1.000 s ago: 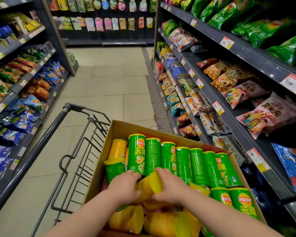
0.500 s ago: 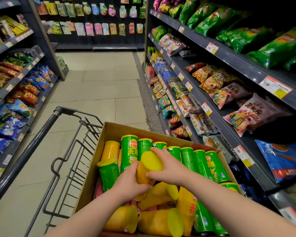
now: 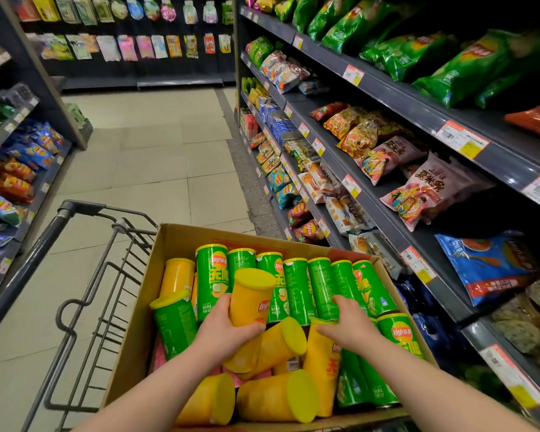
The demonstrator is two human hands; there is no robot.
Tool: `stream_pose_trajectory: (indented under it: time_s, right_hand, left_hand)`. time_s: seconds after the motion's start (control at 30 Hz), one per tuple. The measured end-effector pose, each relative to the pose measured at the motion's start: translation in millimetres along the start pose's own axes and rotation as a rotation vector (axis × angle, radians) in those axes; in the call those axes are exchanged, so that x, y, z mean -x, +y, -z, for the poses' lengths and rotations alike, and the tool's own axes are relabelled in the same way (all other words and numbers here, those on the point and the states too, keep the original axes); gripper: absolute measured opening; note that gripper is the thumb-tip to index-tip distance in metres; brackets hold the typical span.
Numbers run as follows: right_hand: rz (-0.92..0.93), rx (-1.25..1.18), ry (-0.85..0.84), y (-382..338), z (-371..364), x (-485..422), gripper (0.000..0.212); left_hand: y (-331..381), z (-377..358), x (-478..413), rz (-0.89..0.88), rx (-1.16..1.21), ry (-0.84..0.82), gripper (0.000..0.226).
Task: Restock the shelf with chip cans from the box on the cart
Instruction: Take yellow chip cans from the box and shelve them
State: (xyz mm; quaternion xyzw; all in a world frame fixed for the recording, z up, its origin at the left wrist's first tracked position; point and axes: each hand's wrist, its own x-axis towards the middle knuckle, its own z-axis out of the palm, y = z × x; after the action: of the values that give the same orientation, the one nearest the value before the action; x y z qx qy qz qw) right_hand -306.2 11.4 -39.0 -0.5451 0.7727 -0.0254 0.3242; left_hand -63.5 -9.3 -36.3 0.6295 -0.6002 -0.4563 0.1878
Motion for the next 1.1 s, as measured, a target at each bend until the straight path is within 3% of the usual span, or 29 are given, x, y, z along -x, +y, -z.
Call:
stream_pose_trajectory:
  time_s: [0.13,0.33,0.5,0.73,0.87,1.0,1.1]
  right_hand:
    - [-0.137,-0.11,-0.036,19,-18,-4,0.093]
    - [-0.282,-0.506,-0.063,27,-44,-8,0.097]
    - [-0.367,-0.612,-0.004,28,-54,-10,0.08]
    - [-0.276,-0.65,0.127,13,-33,9,0.076]
    - [-0.13,-0.638,0.206,2,-9,26,0.077]
    - [-0.084,-0.694,0.297,-10,8,47,0.077]
    - [-0.082,-0.708,0.35,-18,16,66,0.089]
  left_hand:
    - [-2,-3,-2,0.028,0.012,-0.011,0.083]
    - [-1,-8,-2,0.078,0.021,-0.023,0.079]
    - [2,-10,1,0.098,0.013,-0.029,0.079]
    - [7,-9,6,0.08,0.003,-0.049,0.081]
    - [15,-9,12,0.034,0.039,-0.059,0.085]
    - [24,-8,21,-0.032,0.063,-0.074,0.075]
    - [31,-4,30,-0.073,0.082,-0.082,0.074]
